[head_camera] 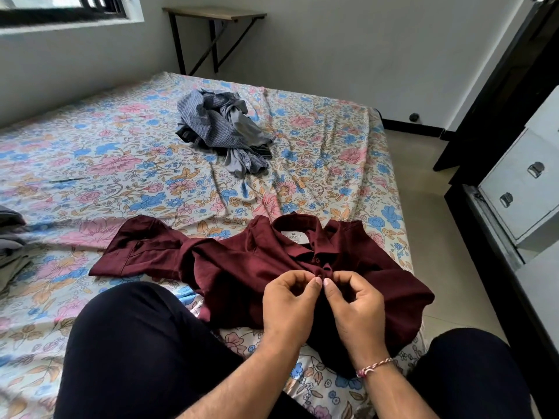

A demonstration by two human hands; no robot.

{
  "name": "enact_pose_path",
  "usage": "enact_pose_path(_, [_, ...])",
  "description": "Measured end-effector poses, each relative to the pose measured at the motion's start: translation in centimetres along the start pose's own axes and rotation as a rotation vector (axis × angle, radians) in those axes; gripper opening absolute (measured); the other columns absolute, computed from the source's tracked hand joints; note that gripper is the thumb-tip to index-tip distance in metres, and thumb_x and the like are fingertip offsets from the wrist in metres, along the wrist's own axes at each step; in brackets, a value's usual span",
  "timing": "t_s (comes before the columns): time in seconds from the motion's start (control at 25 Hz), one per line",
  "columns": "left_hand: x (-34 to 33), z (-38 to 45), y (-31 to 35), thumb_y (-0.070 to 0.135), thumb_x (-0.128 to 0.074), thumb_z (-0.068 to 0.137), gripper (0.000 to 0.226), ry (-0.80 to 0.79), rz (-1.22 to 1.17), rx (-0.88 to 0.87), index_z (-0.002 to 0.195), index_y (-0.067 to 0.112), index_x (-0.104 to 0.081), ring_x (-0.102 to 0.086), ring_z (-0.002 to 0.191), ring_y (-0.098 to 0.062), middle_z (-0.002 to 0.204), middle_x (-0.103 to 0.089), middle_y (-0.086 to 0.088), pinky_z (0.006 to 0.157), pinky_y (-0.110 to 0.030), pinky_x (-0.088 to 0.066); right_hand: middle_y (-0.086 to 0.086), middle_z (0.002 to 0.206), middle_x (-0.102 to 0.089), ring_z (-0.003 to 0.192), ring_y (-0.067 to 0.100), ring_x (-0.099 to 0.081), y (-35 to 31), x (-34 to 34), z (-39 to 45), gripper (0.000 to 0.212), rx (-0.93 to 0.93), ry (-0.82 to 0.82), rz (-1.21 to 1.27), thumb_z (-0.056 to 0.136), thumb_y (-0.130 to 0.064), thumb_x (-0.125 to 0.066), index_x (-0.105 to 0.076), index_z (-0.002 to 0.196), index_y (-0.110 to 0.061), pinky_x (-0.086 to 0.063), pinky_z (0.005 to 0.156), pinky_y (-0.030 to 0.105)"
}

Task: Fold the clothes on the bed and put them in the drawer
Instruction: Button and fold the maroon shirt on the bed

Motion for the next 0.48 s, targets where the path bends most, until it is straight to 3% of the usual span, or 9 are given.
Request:
enact_pose_path(0.12, [0.53,0.36,0.27,0.024,-0.083,0.087,0.011,0.094,0.115,-0.049,0.077,0.023,-0.076,-0.063,0.058,-0.005,0.069,-0.075,0.002,0.059,-0.028,-0.055,-0.014,0.082,-0.075,0.077,0.006,-0.07,-0.28,0.3,0.09,0.012,0.037,0.049,0.02,0.088,-0.01,-0.079,-0.074,0.084,-0.019,-0.052,0.07,0.013])
enact_pose_path(0.32, [0.43,0.28,0.56,0.028,-0.082,0.083,0.012,0.095,0.237,-0.106,0.074,0.027,-0.075,-0.064,0.055,-0.003,0.066,-0.073,0.011,0.057,-0.028,-0.057,-0.013,0.082,-0.074,0.079,0.005,-0.072,-0.22,-0.19,-0.15,0.011,0.117,0.046,-0.087,0.086,-0.011,-0.082,-0.075,0.088,-0.02,-0.055,0.068,0.015])
enact_pose_path(0.48, [-0.02,0.39,0.4,0.021,-0.08,0.085,0.009,0.03,0.12,-0.072,0.077,0.022,-0.076,-0.066,0.057,-0.015,0.069,-0.075,-0.001,0.057,-0.034,-0.057,-0.011,0.083,-0.075,0.08,0.009,-0.073,0.35,-0.45,-0.07,0.01,0.106,0.011,-0.067,0.087,-0.012,-0.08,-0.076,0.089,-0.02,-0.058,0.072,0.023])
Point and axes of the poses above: each hand's wrist, its own z-axis towards the middle knuckle, its own x-axis out of the back of the hand, y = z × x, the point moved 5 cm from there along z, towards the middle knuckle
